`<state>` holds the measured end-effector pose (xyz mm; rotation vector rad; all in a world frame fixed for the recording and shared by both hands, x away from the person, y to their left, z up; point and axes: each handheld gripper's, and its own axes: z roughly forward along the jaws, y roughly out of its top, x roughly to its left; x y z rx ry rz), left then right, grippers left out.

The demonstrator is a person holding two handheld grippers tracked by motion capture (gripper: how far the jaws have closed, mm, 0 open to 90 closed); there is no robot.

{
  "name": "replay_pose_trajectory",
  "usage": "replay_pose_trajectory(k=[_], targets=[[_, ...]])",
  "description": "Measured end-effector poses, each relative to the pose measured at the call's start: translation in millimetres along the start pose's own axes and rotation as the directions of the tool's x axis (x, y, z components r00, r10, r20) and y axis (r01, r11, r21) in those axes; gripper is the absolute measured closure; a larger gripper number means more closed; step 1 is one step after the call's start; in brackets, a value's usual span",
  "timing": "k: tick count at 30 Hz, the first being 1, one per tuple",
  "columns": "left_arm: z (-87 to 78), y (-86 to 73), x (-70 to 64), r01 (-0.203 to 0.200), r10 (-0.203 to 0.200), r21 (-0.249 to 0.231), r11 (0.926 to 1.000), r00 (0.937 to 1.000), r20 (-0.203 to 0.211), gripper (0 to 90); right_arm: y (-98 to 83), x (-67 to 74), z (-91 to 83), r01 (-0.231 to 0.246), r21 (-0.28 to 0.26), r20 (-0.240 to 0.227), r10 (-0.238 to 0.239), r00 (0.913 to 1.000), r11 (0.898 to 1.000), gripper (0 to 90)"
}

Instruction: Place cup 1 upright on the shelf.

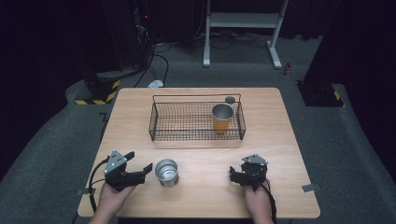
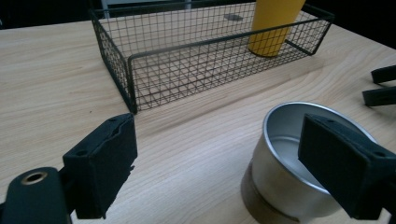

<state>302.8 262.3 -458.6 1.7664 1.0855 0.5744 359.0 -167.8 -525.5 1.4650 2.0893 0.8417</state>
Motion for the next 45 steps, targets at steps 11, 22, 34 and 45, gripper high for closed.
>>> replay_pose_trajectory(k=[11, 22, 34, 45], targets=[[-4.4, 5.7, -19.6, -0.022, 0.024, -0.026, 0.9994, 0.9974, 0.067, 7.2, 0.0, 0.0, 0.1, 0.000, -0.001, 0.001, 0.000, 1.0000, 1.000, 11.3], [1.0, 4.3, -32.2, -0.061, 0.062, -0.014, 0.9980, 0.9923, 0.107, 0.6, 0.0, 0.1, 0.1, 0.000, -0.001, 0.001, 0.000, 1.0000, 1.000, 11.3], [16.8, -2.2, -41.3, -0.092, 0.086, 0.035, 0.9952, 0.9861, 0.142, 0.6, 0.0, 0.0, 0.0, 0.000, 0.000, 0.000, 0.000, 1.0000, 1.000, 11.3], [31.0, -9.3, -44.7, -0.123, 0.112, 0.058, 0.9907, 0.9812, 0.157, 0.6, 0.0, 0.1, 0.1, 0.000, -0.001, 0.001, 0.000, 1.0000, 1.000, 11.3]])
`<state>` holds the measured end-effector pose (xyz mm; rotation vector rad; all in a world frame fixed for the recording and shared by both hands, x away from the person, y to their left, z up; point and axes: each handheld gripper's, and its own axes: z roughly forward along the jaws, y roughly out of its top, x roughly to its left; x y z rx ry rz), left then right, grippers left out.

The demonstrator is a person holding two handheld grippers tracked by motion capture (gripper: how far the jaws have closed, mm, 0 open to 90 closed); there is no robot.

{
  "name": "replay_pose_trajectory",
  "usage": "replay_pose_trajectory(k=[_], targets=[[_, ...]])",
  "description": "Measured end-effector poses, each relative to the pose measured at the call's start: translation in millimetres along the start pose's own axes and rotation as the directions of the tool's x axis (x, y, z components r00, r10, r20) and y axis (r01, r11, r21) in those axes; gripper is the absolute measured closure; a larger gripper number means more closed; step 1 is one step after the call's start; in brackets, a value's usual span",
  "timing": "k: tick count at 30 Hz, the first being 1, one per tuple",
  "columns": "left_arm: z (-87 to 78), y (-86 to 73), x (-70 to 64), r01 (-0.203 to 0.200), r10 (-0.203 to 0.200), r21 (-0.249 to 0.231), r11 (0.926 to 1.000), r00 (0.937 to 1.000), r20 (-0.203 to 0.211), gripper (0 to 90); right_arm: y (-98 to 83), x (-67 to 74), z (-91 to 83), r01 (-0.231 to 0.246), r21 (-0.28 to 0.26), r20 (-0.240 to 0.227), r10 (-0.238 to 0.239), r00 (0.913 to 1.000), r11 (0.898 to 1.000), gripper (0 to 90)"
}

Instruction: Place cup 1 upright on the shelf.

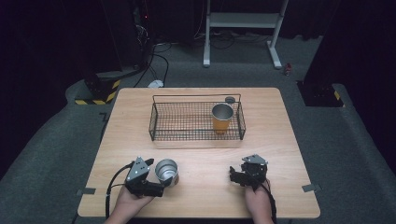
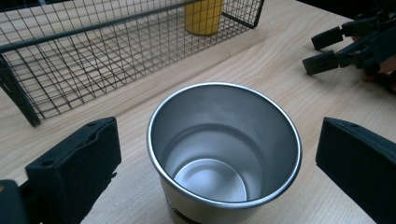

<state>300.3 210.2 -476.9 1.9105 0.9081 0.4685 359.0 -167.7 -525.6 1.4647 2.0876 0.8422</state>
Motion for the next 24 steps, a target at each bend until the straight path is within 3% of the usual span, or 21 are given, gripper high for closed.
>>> replay_pose_trajectory(k=[7, 24], targets=[[11.2, -5.8, -0.6, -0.004, 0.004, 0.041, 0.9992, 1.0000, 0.005, 0.6, 0.0, 0.0, 0.0, 0.000, 0.000, 0.000, 0.000, 1.0000, 1.000, 11.3], [22.2, -15.7, 0.6, -0.017, 0.016, 0.046, 0.9988, 0.9998, 0.008, 0.6, -0.5, 0.4, -0.4, 0.017, -0.005, -0.009, -0.018, 0.9998, 1.000, 11.6]])
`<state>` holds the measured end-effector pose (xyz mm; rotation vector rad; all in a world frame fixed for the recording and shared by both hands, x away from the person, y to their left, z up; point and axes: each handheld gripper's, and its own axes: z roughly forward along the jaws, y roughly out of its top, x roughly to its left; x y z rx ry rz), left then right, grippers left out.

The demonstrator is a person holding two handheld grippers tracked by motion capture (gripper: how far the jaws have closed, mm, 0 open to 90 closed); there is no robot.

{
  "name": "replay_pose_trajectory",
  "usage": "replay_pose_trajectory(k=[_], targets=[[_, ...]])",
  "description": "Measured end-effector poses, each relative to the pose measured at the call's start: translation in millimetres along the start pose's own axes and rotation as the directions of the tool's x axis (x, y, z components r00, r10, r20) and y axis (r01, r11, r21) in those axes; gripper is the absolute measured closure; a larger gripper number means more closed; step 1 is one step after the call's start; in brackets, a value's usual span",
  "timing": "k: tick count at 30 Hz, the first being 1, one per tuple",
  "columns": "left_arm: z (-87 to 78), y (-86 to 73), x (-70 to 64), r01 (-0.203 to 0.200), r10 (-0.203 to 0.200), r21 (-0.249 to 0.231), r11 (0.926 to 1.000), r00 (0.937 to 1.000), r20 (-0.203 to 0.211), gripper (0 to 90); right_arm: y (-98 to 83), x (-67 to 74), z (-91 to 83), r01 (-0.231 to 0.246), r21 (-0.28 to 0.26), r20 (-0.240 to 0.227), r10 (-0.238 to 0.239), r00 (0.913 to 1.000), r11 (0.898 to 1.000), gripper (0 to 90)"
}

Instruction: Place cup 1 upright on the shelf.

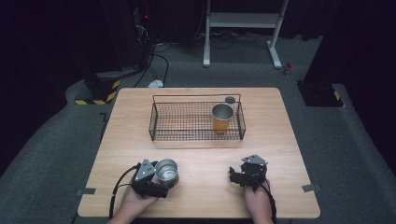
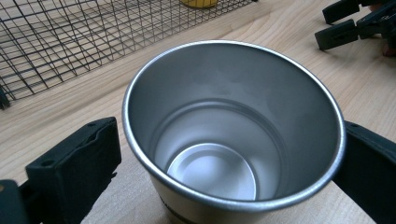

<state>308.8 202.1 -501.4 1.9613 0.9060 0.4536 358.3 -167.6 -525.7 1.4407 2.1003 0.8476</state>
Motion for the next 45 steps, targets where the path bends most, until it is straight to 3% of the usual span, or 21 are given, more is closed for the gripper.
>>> replay_pose_trajectory(k=[10, 13, 16, 23, 26, 45], targets=[[4.3, 0.2, 3.4, 0.001, -0.001, -0.005, 1.0000, 0.9999, -0.011, 5.4, 0.0, 0.0, 0.0, 0.000, 0.000, 0.000, 0.000, 1.0000, 1.000, 11.6], [2.2, -0.7, 0.1, -0.027, 0.027, -0.028, 0.9992, 0.9996, -0.003, 13.7, 0.0, 0.0, 0.0, 0.000, 0.000, 0.000, 0.000, 1.0000, 1.000, 11.6], [1.8, -0.7, -0.7, -0.029, 0.029, -0.036, 0.9990, 0.9996, -0.002, 18.2, 0.0, 0.0, 0.0, 0.000, 0.000, 0.000, 0.000, 1.0000, 1.000, 11.6], [-0.2, -1.7, 3.2, -0.015, 0.015, -0.042, 0.9990, 0.9999, -0.002, 18.6, 0.1, 0.2, -0.1, -0.003, 0.001, 0.000, 0.003, 1.0000, 1.000, 11.6], [-1.8, -1.5, 5.7, 0.006, -0.005, -0.049, 0.9988, 0.9998, 0.019, 18.6, 0.0, 0.0, 0.0, 0.000, 0.000, 0.000, 0.000, 1.0000, 1.000, 11.6], [-19.4, -3.4, 20.6, 0.028, -0.031, -0.095, 0.9950, 0.9991, -0.029, 18.7, 0.0, 0.1, 0.0, -0.001, 0.000, 0.000, 0.001, 1.0000, 1.000, 11.6]])
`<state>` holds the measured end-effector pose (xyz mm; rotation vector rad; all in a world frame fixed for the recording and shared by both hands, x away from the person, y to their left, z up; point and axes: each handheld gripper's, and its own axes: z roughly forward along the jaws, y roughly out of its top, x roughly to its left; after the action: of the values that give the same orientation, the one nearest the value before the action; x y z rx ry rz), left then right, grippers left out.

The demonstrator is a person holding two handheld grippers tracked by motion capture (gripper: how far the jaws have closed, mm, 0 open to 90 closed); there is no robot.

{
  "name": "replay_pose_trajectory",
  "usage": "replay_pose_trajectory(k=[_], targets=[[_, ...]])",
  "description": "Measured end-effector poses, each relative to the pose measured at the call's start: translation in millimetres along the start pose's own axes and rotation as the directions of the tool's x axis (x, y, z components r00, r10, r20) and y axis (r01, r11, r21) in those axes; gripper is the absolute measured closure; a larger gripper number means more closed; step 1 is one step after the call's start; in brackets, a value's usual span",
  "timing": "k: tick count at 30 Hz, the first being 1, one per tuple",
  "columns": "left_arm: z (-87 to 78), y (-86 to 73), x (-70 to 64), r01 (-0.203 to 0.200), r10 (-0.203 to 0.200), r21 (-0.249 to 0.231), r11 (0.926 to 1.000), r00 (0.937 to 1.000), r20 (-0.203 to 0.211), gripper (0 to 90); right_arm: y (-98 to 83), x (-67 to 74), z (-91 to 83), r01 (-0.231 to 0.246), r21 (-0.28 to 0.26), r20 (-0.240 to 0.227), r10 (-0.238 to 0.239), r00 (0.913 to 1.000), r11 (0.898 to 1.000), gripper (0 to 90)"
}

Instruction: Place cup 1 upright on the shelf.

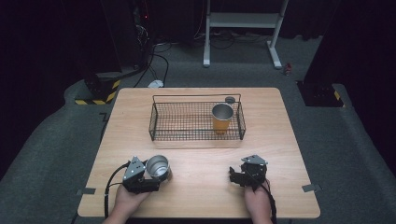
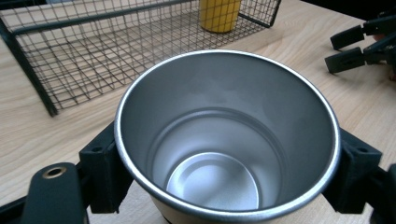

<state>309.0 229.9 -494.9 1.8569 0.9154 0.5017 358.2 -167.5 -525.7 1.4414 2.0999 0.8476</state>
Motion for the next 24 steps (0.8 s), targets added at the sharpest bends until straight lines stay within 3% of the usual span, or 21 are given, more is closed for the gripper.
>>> replay_pose_trajectory(k=[9, 21, 24], targets=[[-6.0, 0.0, 2.6, 0.013, -0.014, -0.023, 0.9996, 0.9998, -0.012, 18.7, 0.0, 0.0, 0.0, 0.000, 0.000, 0.000, 0.000, 1.0000, 1.000, 11.6], [-5.7, 4.4, -2.6, -0.003, 0.001, -0.050, 0.9987, 0.9995, -0.031, 18.8, -0.1, 0.1, -0.1, -0.001, 0.000, 0.001, 0.001, 1.0000, 1.000, 11.6], [-5.4, 6.3, -4.3, -0.022, 0.020, -0.047, 0.9987, 0.9992, -0.035, 18.9, -0.1, 0.1, -0.1, -0.001, 0.000, 0.001, 0.001, 1.0000, 1.000, 11.6]])
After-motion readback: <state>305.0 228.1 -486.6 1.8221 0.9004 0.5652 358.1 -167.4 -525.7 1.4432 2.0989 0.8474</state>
